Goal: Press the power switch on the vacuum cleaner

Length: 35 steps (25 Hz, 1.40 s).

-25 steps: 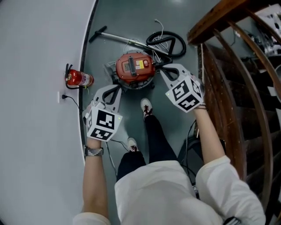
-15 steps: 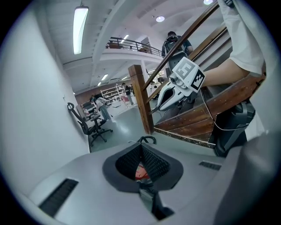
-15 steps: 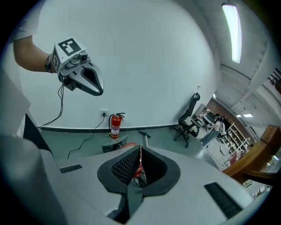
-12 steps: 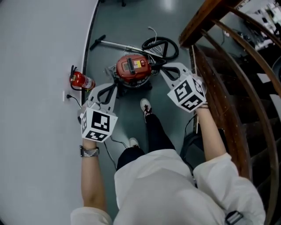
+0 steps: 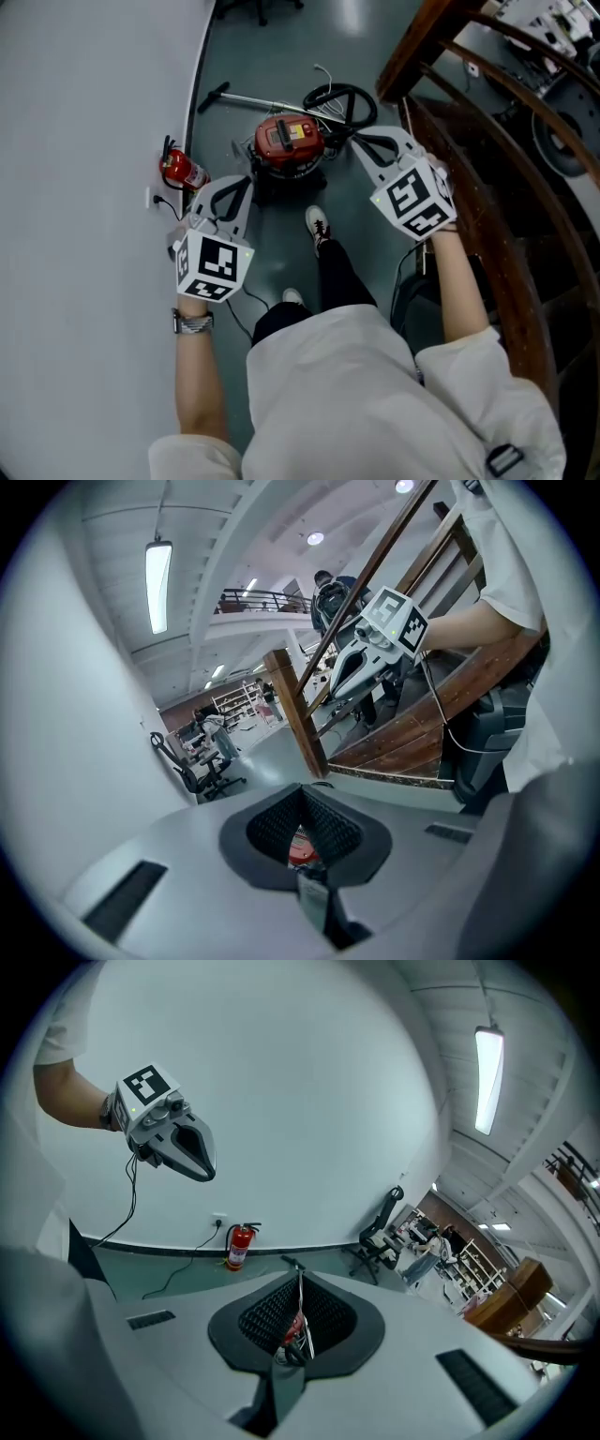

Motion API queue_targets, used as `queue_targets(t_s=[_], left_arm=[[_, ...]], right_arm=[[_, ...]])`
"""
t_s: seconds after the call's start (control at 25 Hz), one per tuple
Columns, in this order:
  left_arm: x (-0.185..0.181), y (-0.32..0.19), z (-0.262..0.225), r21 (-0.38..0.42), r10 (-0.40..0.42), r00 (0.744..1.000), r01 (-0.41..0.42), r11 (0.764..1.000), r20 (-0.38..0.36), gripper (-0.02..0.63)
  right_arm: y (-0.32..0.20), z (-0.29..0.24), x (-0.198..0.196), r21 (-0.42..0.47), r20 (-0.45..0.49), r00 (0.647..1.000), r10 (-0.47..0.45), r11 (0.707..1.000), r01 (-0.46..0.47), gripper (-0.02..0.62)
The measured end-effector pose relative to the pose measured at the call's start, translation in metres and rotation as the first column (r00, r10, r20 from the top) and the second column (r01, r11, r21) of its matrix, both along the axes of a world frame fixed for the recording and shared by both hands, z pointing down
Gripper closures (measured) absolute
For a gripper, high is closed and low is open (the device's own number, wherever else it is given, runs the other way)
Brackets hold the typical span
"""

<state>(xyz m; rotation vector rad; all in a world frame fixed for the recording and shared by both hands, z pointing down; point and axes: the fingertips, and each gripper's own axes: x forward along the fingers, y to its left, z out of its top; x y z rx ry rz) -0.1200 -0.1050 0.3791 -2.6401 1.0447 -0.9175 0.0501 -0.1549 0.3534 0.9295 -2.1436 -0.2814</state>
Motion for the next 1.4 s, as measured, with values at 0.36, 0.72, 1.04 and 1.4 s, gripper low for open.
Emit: queue_targets(t_s=[0.36, 0.72, 1.04, 1.4], left_arm=[[-0.006, 0.059, -0.049, 0.069, 0.054, 0.999, -0.053, 0.996, -0.007, 0.606], [-0.014, 0.108, -0.081, 0.08, 0.064, 0.998, -0.062, 0.995, -0.015, 0.606], [-0.021, 0.127, -0.11, 0.12, 0.064, 0.998, -0.062, 0.991, -0.014, 0.606], [-0.006, 0.135, -0.119, 0.144, 0.054, 0.999, -0.054, 0.988, 0.0, 0.606]], right_arm=[[0.076, -0.046, -0.002, 0.057, 0.02, 0.999, 0.049, 0.997, -0.05, 0.563], [0.152, -0.083, 0.013, 0.074, 0.031, 0.993, 0.111, 0.991, -0.113, 0.562], [0.192, -0.103, 0.027, 0.097, 0.029, 0.989, 0.146, 0.984, -0.148, 0.563], [0.203, -0.115, 0.035, 0.11, 0.032, 0.992, 0.125, 0.986, -0.128, 0.563]])
